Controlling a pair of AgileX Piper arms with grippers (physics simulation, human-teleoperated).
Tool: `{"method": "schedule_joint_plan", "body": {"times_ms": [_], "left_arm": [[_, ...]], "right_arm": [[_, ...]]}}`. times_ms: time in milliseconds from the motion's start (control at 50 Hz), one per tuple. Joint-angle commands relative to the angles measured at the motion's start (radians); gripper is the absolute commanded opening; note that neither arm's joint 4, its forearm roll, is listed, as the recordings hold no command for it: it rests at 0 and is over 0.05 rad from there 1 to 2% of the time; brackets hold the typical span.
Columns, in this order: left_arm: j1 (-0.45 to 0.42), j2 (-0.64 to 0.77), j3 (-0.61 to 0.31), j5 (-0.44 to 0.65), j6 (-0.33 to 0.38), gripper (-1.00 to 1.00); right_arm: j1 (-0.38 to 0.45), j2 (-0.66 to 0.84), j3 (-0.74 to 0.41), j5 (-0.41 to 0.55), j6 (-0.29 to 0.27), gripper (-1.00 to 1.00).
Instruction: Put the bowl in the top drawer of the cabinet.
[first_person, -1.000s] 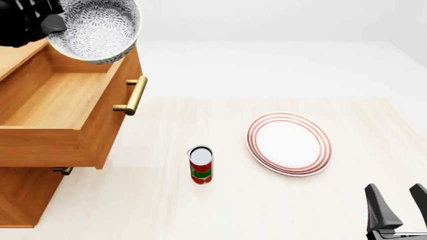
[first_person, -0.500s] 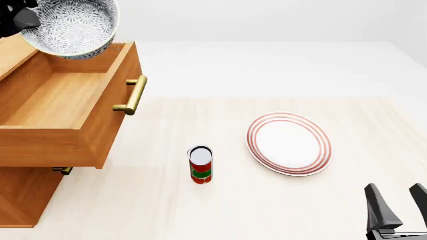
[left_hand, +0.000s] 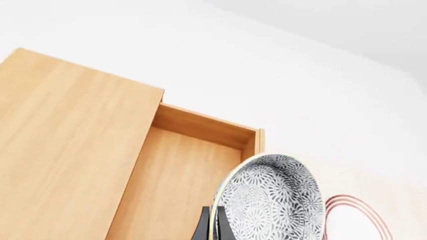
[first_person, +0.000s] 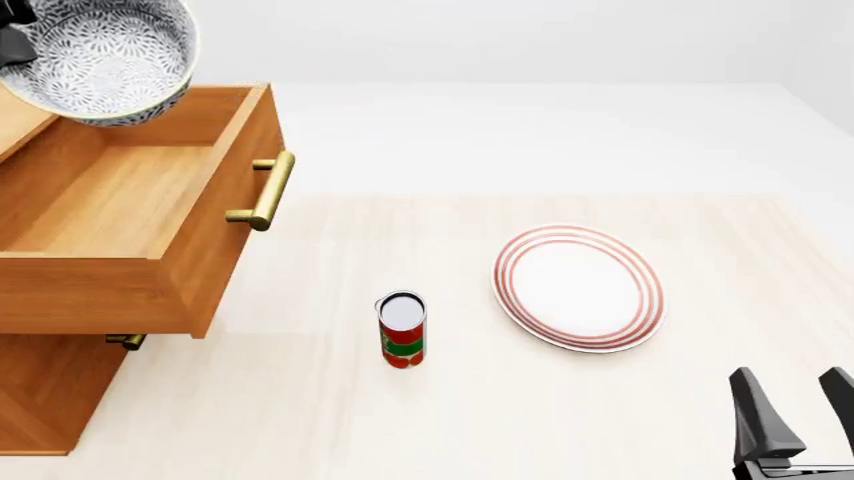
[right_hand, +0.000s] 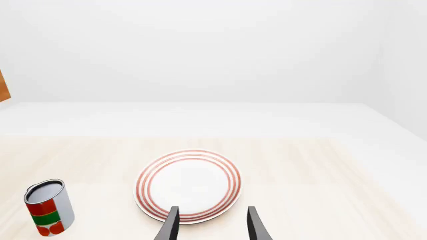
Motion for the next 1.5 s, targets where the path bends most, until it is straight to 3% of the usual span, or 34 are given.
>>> {"method": "schedule_joint_plan", "body": {"times_ms": [20, 1020, 1500], "left_arm": [[0.036, 0.002, 0.002, 0.002, 0.023, -1.00], [0.096, 0.058, -0.010, 0.033, 0.083, -1.00], [0.077, 0.082, 0.030, 0.002, 0.079, -1.00]], "right_arm": [[0.000, 0.000, 0.000, 0.000, 0.000, 1.00], [0.000, 0.000, 0.000, 0.000, 0.000, 1.00], [0.000, 0.000, 0.000, 0.000, 0.000, 1.00]]}}
